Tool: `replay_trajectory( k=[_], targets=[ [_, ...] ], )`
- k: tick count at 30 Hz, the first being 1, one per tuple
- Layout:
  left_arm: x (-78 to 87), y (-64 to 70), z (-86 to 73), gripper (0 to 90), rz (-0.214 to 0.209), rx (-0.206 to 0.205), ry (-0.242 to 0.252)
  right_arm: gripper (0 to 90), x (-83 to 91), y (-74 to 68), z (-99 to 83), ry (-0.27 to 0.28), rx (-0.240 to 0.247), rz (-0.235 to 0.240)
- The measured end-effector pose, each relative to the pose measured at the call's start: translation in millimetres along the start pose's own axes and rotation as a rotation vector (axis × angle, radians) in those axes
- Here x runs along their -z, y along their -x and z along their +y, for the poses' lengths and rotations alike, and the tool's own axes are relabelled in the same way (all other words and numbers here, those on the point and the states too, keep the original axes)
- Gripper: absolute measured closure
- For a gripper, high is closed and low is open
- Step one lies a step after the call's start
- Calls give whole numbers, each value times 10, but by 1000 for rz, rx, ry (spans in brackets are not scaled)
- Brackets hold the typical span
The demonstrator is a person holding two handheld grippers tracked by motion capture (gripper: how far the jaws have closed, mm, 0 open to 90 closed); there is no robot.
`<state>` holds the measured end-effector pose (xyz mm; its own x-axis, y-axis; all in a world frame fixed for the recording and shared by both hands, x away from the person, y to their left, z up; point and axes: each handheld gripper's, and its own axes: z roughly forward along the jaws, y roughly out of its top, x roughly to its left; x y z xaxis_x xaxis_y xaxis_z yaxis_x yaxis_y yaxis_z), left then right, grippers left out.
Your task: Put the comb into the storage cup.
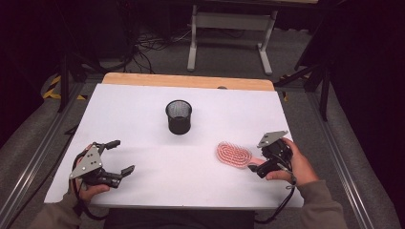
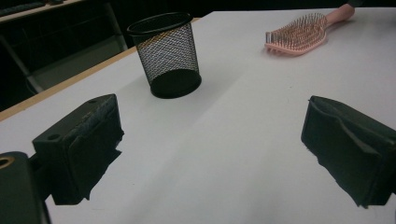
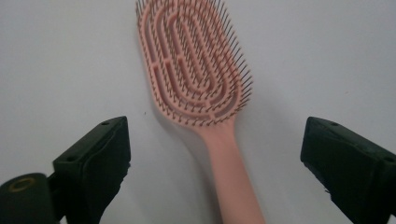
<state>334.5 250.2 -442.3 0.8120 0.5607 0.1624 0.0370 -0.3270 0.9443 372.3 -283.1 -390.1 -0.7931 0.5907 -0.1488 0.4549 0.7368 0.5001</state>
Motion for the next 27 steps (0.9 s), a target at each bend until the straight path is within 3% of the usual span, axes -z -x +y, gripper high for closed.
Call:
replay_trajectory(
  k=[1, 13, 22, 27],
  targets=[
    [1, 0, 2, 61, 0, -6, -2, 121, -63, 16, 32, -59, 16, 6],
    [-6, 3, -4, 63, -4, -4, -7, 205, -292, 125, 127, -224, 54, 55],
    [-10, 4, -10, 63, -10, -1, -9, 486, -449, 208, 179, -317, 97, 114],
    [-13, 6, -13, 64, -11, -1, -9, 557, -482, 227, 217, -344, 125, 142]
  ],
)
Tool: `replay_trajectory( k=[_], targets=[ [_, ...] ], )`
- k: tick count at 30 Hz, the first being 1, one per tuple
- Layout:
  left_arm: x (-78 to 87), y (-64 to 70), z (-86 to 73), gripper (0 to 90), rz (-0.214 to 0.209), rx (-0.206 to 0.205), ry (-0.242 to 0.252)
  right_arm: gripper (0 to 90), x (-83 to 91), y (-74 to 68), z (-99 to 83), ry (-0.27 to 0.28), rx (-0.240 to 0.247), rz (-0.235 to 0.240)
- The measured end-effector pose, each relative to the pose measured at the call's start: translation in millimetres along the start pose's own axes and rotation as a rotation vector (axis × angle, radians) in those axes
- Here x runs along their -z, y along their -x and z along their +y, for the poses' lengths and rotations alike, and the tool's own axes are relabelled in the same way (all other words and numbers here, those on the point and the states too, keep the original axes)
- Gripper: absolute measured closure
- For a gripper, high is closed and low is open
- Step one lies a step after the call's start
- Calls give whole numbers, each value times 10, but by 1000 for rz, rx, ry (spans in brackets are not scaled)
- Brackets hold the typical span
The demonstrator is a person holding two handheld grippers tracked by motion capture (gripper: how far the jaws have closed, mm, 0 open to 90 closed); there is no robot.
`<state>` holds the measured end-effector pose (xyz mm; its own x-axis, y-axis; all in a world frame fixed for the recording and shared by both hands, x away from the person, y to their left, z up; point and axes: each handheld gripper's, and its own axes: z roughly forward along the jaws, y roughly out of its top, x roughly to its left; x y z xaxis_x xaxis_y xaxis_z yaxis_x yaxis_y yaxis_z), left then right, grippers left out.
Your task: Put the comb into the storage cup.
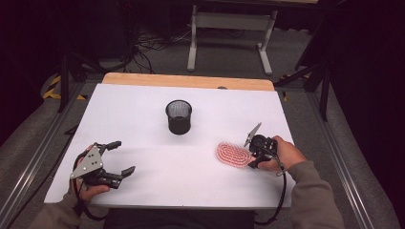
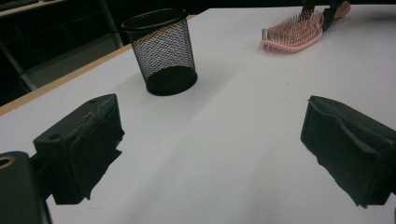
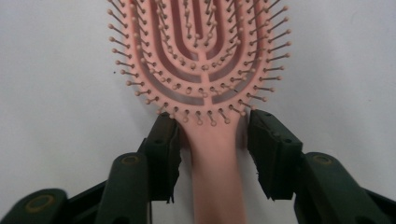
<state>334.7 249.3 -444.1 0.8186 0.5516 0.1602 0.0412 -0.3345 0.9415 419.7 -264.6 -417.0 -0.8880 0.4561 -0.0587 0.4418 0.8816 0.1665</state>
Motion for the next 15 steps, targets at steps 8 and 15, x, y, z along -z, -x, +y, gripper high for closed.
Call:
replay_trajectory(
  k=[8, 15],
  targets=[
    [1, 0, -1, 65, 1, -3, -2, 668, -6, 1, 26, -10, 44, 25],
    [4, -6, -3, 66, 2, -2, -3, 696, 4, -56, -38, 44, 91, -5]
  ],
)
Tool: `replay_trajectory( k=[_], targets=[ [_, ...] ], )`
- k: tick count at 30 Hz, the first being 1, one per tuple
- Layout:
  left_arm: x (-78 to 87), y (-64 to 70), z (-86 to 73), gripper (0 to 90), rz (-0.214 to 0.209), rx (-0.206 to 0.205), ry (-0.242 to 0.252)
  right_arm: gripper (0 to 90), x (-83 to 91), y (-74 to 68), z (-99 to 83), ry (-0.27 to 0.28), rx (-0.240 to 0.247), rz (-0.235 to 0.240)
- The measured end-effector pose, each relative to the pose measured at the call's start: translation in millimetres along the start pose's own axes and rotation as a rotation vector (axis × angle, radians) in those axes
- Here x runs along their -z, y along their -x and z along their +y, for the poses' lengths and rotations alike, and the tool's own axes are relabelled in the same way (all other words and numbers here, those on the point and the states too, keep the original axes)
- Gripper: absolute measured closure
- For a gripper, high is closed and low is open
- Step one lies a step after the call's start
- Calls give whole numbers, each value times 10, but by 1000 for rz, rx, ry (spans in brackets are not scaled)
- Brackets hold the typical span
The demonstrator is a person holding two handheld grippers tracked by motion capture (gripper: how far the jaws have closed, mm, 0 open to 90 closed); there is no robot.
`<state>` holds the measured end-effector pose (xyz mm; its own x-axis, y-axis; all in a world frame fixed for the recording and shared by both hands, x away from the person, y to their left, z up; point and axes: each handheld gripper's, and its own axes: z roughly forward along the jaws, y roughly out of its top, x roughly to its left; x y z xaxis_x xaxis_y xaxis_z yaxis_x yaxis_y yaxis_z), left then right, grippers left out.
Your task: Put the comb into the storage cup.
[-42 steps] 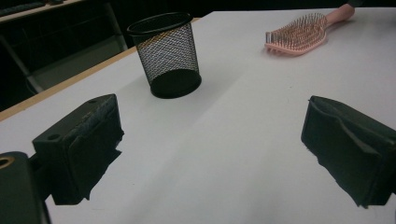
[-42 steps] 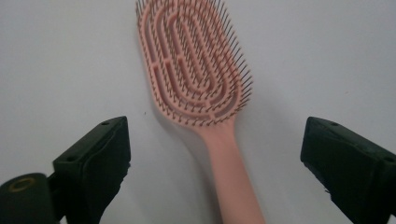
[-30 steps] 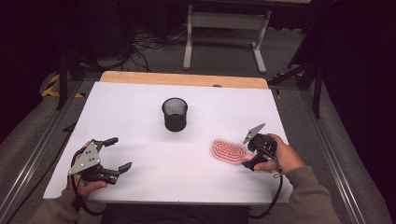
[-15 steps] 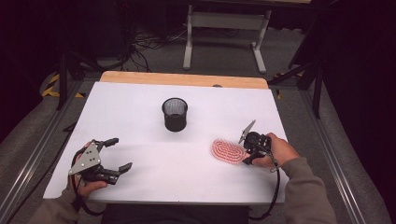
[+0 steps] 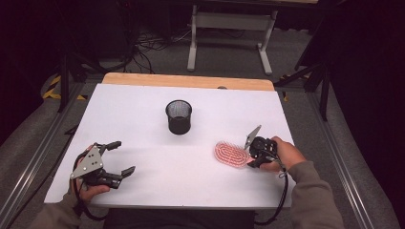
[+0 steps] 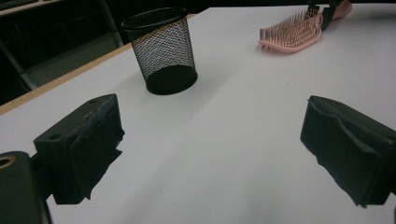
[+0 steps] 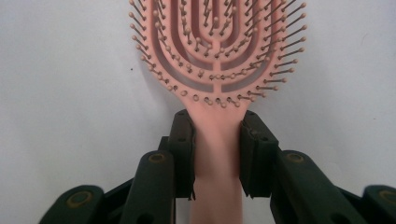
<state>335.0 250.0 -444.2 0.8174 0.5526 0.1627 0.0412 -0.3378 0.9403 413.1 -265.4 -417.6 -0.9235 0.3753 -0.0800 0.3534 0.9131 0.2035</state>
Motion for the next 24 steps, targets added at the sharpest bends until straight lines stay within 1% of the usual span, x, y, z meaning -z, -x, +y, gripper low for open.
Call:
replay_trajectory(
  k=[3, 4, 5, 6, 7, 8, 9, 10, 11, 13, 14, 15, 16, 17, 18, 19, 20, 21, 23, 24],
  targets=[
    [2, -1, 0, 66, 0, -1, -1, 697, 8, -28, -35, 42, -10, -13],
    [2, -1, 1, 65, 1, 0, -1, 698, 3, -39, -55, 63, -2, -11],
    [2, -1, 1, 66, 3, -1, -1, 698, 8, -50, -71, 90, 0, -28],
    [3, 0, 1, 65, 1, 3, 0, 698, 17, -57, -84, 104, -9, -31],
    [5, -2, 2, 66, -1, 2, -2, 698, 30, -67, -106, 128, -7, -37],
    [6, -1, 2, 66, 2, 1, -1, 698, 39, -77, -116, 150, -19, -46],
    [7, -2, 1, 66, 2, 3, -1, 698, 62, -77, -144, 188, -30, -45],
    [7, -3, 0, 65, 1, 4, -1, 698, 80, -80, -169, 226, -37, -60],
    [6, -3, -1, 65, 2, 4, 1, 699, 95, -83, -187, 256, -55, -70],
    [7, -1, -1, 65, 2, 7, 2, 698, 112, -91, -219, 308, -67, -89],
    [12, -6, 0, 64, 10, 0, 3, 698, 118, -96, -227, 334, -81, -100],
    [16, -9, 2, 64, 12, 1, 2, 698, 121, -104, -234, 359, -88, -96],
    [17, -12, 1, 64, 14, 1, 3, 698, 123, -112, -237, 383, -91, -104],
    [19, -14, 0, 64, 14, 1, 4, 698, 127, -116, -239, 408, -103, -115],
    [20, -15, 0, 64, 15, 1, 5, 699, 132, -121, -239, 429, -113, -110],
    [20, -15, 0, 64, 15, 1, 5, 698, 137, -129, -236, 453, -114, -114],
    [21, -16, -1, 64, 14, 0, 4, 698, 137, -129, -236, 453, -114, -114],
    [25, -17, -1, 63, 13, 3, 6, 698, 149, -141, -227, 495, -124, -122],
    [26, -17, -1, 64, 13, 0, 4, 698, 155, -150, -212, 539, -139, -135],
    [27, -12, -3, 64, 10, 10, 6, 698, 157, -154, -203, 558, -149, -133]
  ],
)
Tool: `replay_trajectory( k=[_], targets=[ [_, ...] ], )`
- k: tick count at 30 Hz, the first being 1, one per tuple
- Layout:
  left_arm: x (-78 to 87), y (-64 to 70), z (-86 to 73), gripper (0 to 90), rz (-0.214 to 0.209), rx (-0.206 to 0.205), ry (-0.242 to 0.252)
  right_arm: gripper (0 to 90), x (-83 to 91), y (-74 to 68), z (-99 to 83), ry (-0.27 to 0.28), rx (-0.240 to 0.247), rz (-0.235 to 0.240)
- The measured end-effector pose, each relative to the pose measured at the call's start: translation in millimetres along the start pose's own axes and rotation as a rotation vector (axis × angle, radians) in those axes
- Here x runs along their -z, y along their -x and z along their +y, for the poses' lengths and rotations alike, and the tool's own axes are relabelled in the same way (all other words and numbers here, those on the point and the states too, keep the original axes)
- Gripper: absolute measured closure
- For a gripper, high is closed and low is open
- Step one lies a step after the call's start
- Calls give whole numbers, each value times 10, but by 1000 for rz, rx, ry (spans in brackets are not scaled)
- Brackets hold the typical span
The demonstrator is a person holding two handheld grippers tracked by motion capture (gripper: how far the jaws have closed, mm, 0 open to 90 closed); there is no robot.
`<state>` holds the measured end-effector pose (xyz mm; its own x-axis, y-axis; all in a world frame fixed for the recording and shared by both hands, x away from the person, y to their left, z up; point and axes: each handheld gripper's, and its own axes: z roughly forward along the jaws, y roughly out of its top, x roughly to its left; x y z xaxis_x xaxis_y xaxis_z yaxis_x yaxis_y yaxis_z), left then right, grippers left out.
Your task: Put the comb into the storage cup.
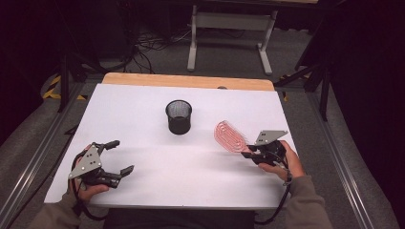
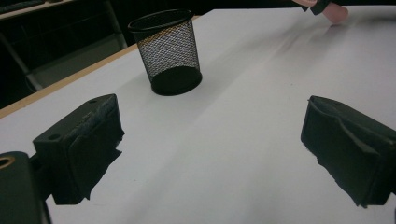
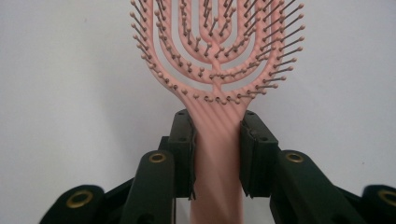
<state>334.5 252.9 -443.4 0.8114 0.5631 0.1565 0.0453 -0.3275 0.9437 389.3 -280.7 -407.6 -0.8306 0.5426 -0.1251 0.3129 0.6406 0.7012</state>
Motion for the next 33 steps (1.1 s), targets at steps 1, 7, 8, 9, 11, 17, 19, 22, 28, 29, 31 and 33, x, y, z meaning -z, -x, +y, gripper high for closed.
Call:
replay_trajectory(
  k=[1, 7, 8, 9, 11, 17, 19, 22, 28, 29, 31, 33],
  targets=[
    [3, -2, 0, 64, 0, -1, 1, 699, -3, -11, 10, 15, -3, 3],
    [8, -11, -6, 64, 1, 2, 0, 698, -23, -84, 106, 110, -18, -3],
    [8, -12, -7, 64, 0, 3, 0, 698, -28, -95, 120, 118, -17, -3],
    [9, -14, -7, 63, 1, 1, 0, 698, -34, -112, 143, 128, -15, -6],
    [13, -20, -8, 64, 4, 1, 2, 698, -44, -139, 175, 147, -14, -17],
    [16, -23, -7, 63, 5, 0, 3, 698, -32, -209, 254, 227, -26, -49],
    [15, -20, -8, 64, 5, 2, 3, 698, -18, -226, 271, 255, -35, -51],
    [16, -22, -8, 63, 6, 1, 3, 698, 33, -313, 370, 336, -36, -60],
    [24, -25, -5, 63, 4, 1, 8, 698, 25, -397, 477, 392, -27, -73],
    [25, -23, -4, 63, 4, 0, 7, 698, 11, -413, 502, 400, -29, -80],
    [25, -17, -2, 63, 4, 2, 10, 698, -16, -418, 534, 415, -31, -84],
    [31, -22, -3, 62, 4, 4, 12, 698, -67, -421, 598, 437, -41, -99]
  ],
)
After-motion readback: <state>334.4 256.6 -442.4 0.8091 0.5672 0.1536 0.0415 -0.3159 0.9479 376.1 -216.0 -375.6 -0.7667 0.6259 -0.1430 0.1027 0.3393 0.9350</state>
